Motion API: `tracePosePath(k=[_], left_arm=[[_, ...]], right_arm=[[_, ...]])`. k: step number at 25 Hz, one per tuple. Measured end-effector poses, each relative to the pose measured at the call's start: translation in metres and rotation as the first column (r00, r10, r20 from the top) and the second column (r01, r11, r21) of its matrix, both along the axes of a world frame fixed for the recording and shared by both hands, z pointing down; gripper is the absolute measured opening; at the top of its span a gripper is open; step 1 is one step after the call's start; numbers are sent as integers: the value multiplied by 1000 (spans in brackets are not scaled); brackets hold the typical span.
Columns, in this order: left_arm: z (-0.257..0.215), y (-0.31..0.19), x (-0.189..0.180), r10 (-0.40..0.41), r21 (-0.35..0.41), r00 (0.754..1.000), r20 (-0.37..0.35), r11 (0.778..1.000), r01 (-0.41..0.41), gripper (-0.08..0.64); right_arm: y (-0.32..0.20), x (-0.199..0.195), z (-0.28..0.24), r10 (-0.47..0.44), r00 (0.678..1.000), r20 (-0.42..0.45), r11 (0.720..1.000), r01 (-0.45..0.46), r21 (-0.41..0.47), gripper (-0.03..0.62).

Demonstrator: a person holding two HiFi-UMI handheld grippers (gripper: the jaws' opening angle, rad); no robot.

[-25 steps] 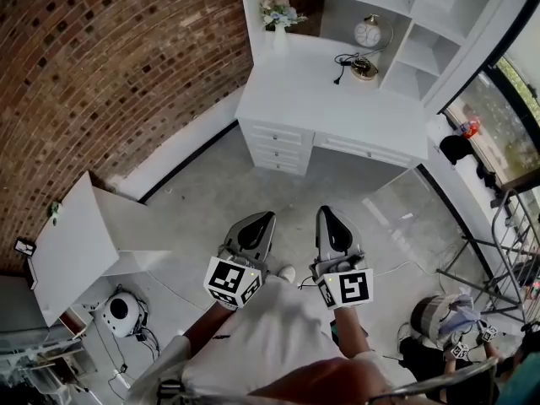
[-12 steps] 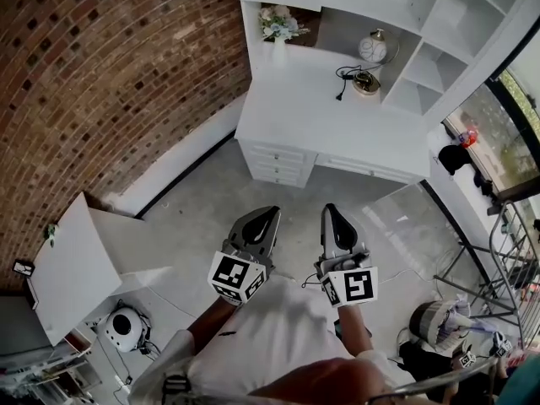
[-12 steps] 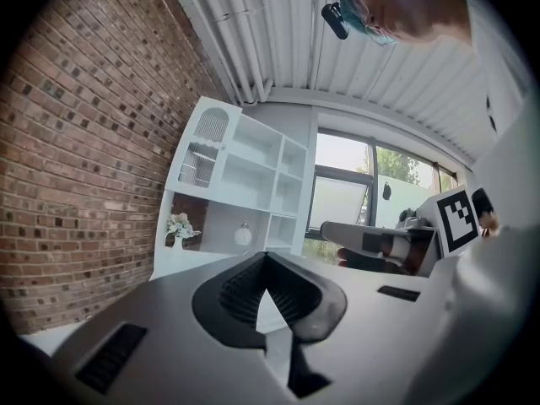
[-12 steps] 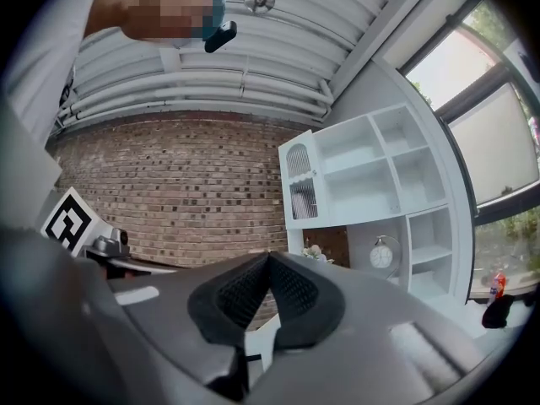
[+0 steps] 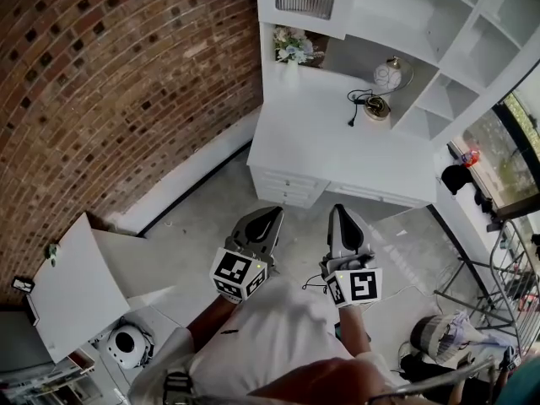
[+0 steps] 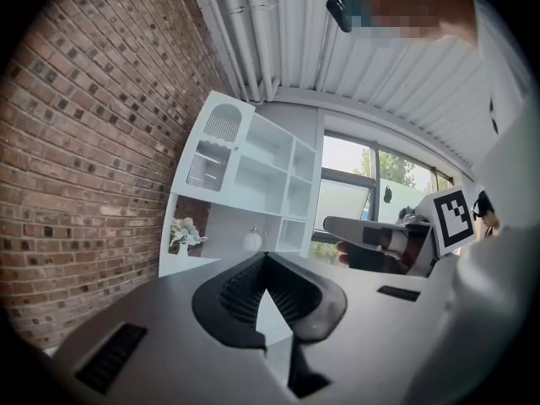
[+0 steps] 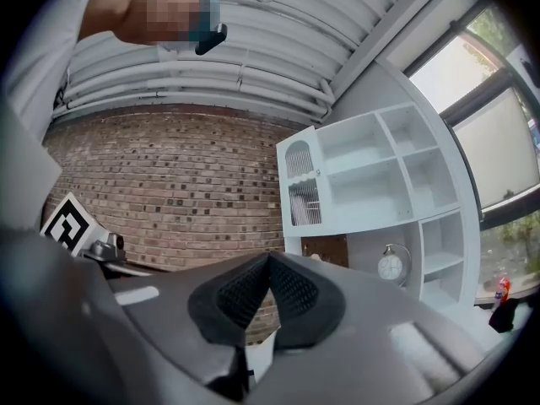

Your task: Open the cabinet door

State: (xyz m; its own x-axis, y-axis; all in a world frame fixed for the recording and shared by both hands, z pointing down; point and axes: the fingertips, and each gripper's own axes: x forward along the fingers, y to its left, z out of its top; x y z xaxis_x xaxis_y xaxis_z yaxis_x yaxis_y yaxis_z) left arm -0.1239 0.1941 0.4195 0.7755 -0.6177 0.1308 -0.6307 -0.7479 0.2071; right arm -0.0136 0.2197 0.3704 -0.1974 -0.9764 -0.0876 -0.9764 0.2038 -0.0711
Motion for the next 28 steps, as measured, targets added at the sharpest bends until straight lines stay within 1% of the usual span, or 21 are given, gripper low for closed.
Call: tracePosePath(k=[4, 8, 12, 17, 28], left_arm=[[-2, -32, -13, 16, 13, 1000, -8, 1000, -16, 9], [6, -56, -19, 49, -1, 999, -16, 999, -49, 9], [11, -74, -23, 67, -26, 997, -33, 997, -68, 9], [13, -91, -24, 79, -38, 996, -47, 996, -81, 9], [25, -122, -23, 78, -54, 997, -29, 995, -79, 9]], right_arm=[[-29, -14, -3, 18, 1000, 1, 1000, -18, 22, 12], [-48, -22, -1, 45, 999, -15, 999, -44, 16, 12], [-60, -20, 1, 88, 995, -39, 996, -88, -7, 12], [-73, -14, 2, 124, 992, -35, 992, -125, -16, 12], [-106, -23, 16, 91, 995, -38, 995, -93, -46, 12]])
